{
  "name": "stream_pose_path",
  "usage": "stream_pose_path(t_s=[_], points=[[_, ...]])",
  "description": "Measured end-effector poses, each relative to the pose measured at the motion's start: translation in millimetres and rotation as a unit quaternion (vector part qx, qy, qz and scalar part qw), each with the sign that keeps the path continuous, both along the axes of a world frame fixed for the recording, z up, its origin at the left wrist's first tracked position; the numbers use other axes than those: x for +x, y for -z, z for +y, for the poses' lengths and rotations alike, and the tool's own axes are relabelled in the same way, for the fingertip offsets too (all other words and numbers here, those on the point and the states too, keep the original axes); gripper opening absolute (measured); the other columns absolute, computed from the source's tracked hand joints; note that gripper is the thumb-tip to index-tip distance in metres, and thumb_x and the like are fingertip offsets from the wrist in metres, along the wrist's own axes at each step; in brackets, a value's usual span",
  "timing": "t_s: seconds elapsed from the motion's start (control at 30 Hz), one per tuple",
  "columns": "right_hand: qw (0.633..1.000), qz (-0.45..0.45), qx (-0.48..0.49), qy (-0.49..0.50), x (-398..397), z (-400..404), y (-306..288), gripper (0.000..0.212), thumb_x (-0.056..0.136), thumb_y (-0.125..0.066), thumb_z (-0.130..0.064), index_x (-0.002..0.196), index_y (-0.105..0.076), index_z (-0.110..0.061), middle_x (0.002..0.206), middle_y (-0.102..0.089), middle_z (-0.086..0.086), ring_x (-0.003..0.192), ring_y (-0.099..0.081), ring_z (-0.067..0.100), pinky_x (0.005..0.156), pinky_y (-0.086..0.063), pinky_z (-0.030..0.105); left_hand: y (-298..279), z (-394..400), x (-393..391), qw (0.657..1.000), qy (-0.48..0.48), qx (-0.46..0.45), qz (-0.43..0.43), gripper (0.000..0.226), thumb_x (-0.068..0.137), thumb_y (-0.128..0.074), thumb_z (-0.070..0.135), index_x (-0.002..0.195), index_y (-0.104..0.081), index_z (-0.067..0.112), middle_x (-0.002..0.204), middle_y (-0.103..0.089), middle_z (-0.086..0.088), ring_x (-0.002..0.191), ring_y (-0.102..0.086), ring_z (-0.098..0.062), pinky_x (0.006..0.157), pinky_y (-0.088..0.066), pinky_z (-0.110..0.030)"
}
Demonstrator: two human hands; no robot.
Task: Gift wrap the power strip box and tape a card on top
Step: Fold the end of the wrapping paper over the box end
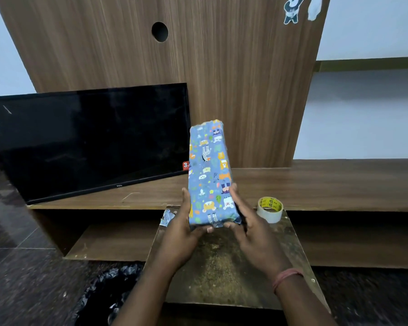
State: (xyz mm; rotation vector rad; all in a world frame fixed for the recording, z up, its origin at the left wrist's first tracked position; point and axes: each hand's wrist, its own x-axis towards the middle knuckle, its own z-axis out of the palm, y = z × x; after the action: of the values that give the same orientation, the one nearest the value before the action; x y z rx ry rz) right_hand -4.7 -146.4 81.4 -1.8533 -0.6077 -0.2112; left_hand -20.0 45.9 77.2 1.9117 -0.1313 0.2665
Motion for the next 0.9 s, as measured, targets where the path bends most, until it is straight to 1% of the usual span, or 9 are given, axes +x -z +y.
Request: stream_pose_path(t_s=[0.1,0.23,0.3,0.37,0.47,0.57,0.63,0.77,0.9], points=[[0.997,-0.046,-0.065,0.016,0,-2,21,0.079,0.095,-0.056,0.008,0.157,-0.028,-0.032,0.16,-0.021,-0.031,0.151,-0.019,0.002,0.124,-0.025,0.036,25,-4,2,0.997,0.009,0.082,0.0,0.104,0.093,-0.072,0.008,0.156,0.008,0.031,0.14,-0.046,0.029,0.114,-0.047,0.029,0.087,-0.036,0.003],[0.998,0.028,-0.058,-0.006,2,2,43,0.088,0.093,-0.06,0.006,0.159,-0.02,-0.037,0.16,-0.023,-0.03,0.15,-0.023,0.001,0.123,-0.027,0.034,67,-1,9,0.99,-0.012,0.134,-0.043,0.098,0.097,-0.064,0.014,0.161,0.01,0.025,0.152,-0.04,0.025,0.136,-0.046,-0.002,0.102,-0.039,-0.008],[0.995,0.1,-0.019,-0.016,1,5,51,0.093,0.092,-0.069,-0.007,0.16,-0.012,-0.035,0.16,-0.033,-0.019,0.144,-0.037,0.003,0.118,-0.035,0.034,76,1,13,0.983,-0.029,0.169,-0.066,0.094,0.097,-0.06,0.012,0.161,0.008,0.022,0.159,-0.034,0.013,0.142,-0.037,-0.003,0.103,-0.029,-0.001],[0.983,0.171,0.061,-0.004,0,9,51,0.085,0.096,-0.066,-0.007,0.16,-0.013,-0.022,0.155,-0.043,-0.009,0.131,-0.05,-0.005,0.108,-0.044,0.022,87,3,15,0.972,-0.035,0.212,-0.093,0.098,0.096,-0.061,0.008,0.162,0.009,0.028,0.167,-0.023,0.002,0.148,-0.028,-0.011,0.108,-0.02,-0.001],[0.954,0.238,0.176,0.054,6,12,48,0.064,0.098,-0.058,0.001,0.153,-0.028,-0.01,0.144,-0.047,-0.008,0.114,-0.053,-0.018,0.086,-0.046,0.005,102,-1,13,0.966,-0.023,0.244,-0.081,0.104,0.098,-0.061,0.01,0.158,0.017,0.044,0.17,-0.014,0.004,0.151,-0.028,-0.021,0.11,-0.028,-0.013],[0.929,0.271,0.233,0.099,22,10,65,0.078,0.092,-0.065,0.006,0.156,-0.022,-0.002,0.157,-0.038,0.012,0.138,-0.045,0.016,0.104,-0.045,0.027,117,-15,7,0.966,-0.033,0.243,-0.08,0.102,0.101,-0.056,0.017,0.152,0.027,0.048,0.171,-0.003,0.008,0.152,-0.025,-0.018,0.096,-0.035,-0.018],[0.926,0.282,0.226,0.106,27,8,79,0.08,0.086,-0.068,0.013,0.154,-0.031,-0.005,0.147,-0.052,0.011,0.129,-0.055,0.02,0.103,-0.049,0.036,125,-21,4,0.966,-0.032,0.242,-0.08,0.103,0.102,-0.055,0.02,0.148,0.031,0.053,0.171,0.003,0.01,0.148,-0.03,-0.019,0.094,-0.043,-0.024],[0.946,0.264,0.162,0.091,33,-5,88,0.078,0.075,-0.074,0.018,0.141,-0.05,-0.016,0.123,-0.069,0.005,0.113,-0.067,0.021,0.095,-0.057,0.044,128,-20,1,0.963,-0.042,0.259,-0.058,0.105,0.099,-0.061,0.019,0.153,0.023,0.052,0.17,-0.011,0.014,0.128,-0.056,-0.027,0.084,-0.056,-0.04],[0.953,0.274,0.116,0.054,32,-14,90,0.079,0.074,-0.075,0.019,0.134,-0.048,-0.025,0.125,-0.066,0.007,0.113,-0.067,0.018,0.089,-0.06,0.042,131,-23,0,0.962,-0.065,0.265,0.004,0.103,0.098,-0.057,0.028,0.15,0.029,0.051,0.133,-0.067,-0.005,0.096,-0.07,-0.036,0.073,-0.057,-0.044]])
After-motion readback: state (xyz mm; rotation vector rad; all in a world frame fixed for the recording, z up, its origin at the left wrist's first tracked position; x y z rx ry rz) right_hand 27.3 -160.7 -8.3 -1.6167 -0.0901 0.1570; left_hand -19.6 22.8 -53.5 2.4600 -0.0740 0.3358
